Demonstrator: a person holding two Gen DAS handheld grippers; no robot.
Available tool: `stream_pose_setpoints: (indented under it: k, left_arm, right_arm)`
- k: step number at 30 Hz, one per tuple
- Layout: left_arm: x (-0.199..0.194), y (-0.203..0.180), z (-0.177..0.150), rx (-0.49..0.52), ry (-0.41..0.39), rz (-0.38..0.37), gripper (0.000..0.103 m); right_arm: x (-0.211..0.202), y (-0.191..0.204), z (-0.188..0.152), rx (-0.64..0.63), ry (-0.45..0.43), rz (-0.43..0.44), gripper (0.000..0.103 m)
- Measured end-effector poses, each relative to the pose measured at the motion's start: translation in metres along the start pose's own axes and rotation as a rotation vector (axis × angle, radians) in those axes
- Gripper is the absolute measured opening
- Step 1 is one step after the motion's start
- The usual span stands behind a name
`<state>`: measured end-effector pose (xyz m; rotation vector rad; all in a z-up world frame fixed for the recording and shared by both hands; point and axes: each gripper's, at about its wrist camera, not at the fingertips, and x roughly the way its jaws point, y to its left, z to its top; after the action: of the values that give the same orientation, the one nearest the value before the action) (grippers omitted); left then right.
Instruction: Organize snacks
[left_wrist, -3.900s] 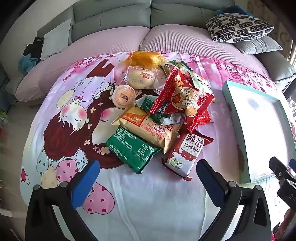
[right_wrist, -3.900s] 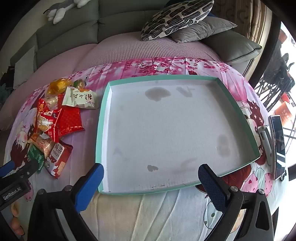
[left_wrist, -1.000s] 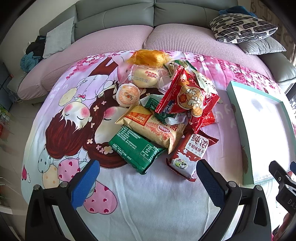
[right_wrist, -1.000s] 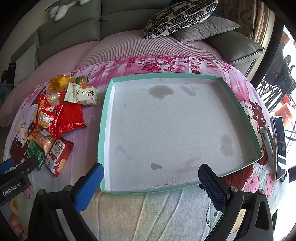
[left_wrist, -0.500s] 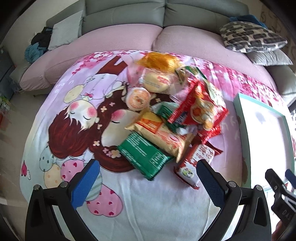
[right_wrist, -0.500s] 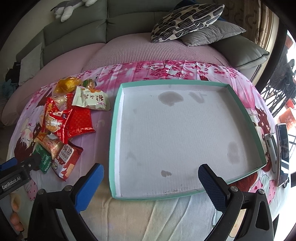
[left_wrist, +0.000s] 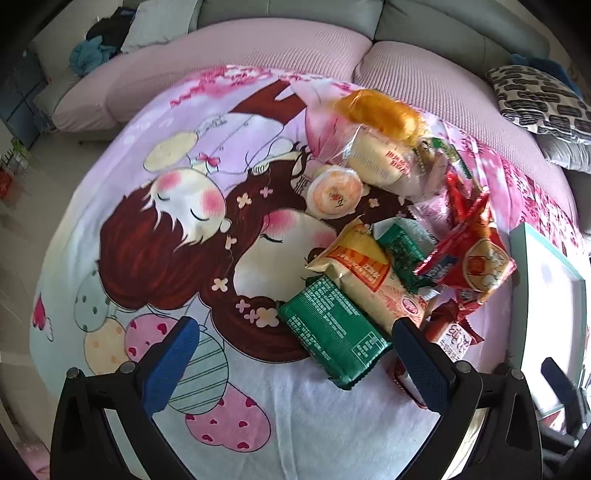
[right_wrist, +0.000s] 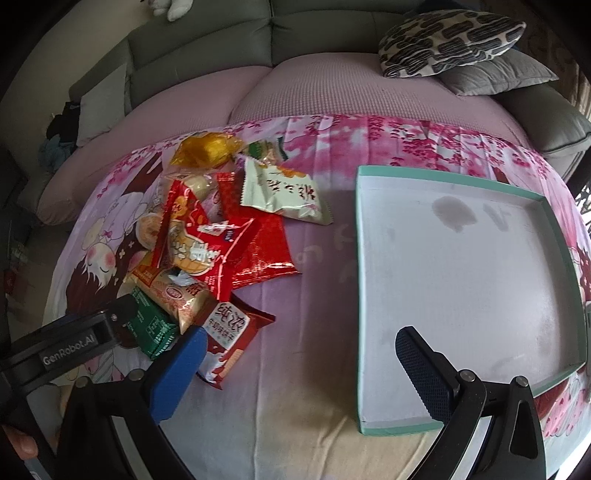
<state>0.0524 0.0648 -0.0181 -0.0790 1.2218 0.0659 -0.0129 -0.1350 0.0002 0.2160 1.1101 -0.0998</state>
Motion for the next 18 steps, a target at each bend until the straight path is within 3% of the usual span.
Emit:
stream_pose_setpoints:
  k: [13, 16, 18]
  left_arm:
    - [0.028, -0.004, 0.004, -0.022, 0.084, -0.065, 0.102]
    - [0.037, -0.006, 0.004, -0.02, 0.111, -0.072, 0.093]
    - [0.041, -0.008, 0.004, -0.021, 0.121, -0.077, 0.092]
  right_arm:
    - [0.053, 0.045, -0.007, -0.104, 0.087, 0.011, 0.099]
    - [0.06, 0.049, -0.005, -0.108, 0.078, 0.016, 0.099]
    - [0.062, 0.052, -0.005, -0.116, 0.081, 0.018, 0.096]
